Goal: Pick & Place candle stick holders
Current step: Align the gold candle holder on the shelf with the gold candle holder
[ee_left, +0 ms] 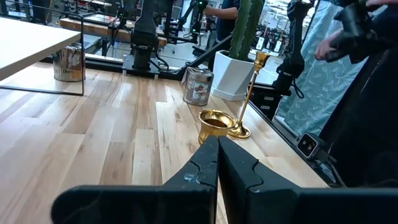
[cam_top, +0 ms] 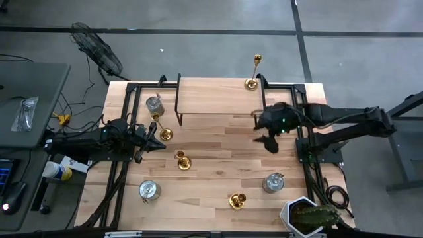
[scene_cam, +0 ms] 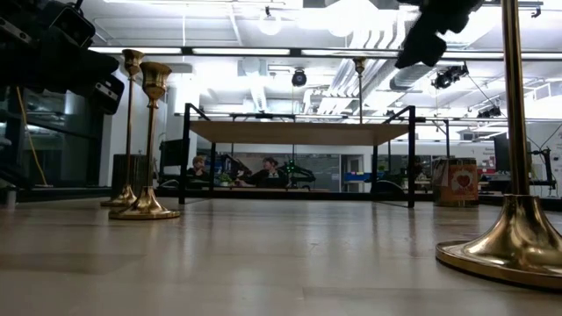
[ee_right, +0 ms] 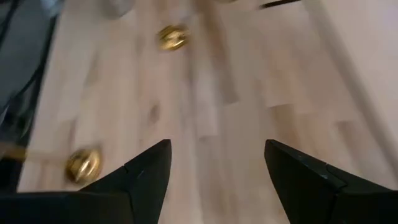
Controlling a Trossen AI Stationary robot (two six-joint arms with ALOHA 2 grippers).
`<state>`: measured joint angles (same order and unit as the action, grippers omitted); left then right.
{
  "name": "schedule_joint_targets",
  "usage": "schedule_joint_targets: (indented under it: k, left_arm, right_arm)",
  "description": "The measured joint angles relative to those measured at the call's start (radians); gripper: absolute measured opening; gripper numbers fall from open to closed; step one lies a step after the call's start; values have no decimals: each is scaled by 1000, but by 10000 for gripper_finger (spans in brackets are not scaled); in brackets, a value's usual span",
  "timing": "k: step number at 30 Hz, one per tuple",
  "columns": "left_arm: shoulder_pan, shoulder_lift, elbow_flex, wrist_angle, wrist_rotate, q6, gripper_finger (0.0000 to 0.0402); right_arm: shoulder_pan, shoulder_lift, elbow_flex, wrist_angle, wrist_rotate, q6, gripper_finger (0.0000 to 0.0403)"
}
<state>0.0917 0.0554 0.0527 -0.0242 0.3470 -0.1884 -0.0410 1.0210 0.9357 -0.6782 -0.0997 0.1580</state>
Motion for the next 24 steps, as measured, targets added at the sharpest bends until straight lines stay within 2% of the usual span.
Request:
schedule_joint_targets:
  k: [5, 11, 17, 24]
  left_arm:
    - [0, 0, 0, 0, 0, 0, 0]
    - [0, 0, 0, 0, 0, 0, 0]
    - [0, 0, 0, 0, 0, 0, 0]
    - [0, 0, 0, 0, 0, 0, 0]
  right_arm:
    - [121, 1, -93, 87, -58, -10, 251]
    - [273, 33, -171, 239, -2, -3, 250]
    - [400, 149, -179, 286, 30, 5, 250]
    - [513, 321, -179, 488, 30, 6, 250]
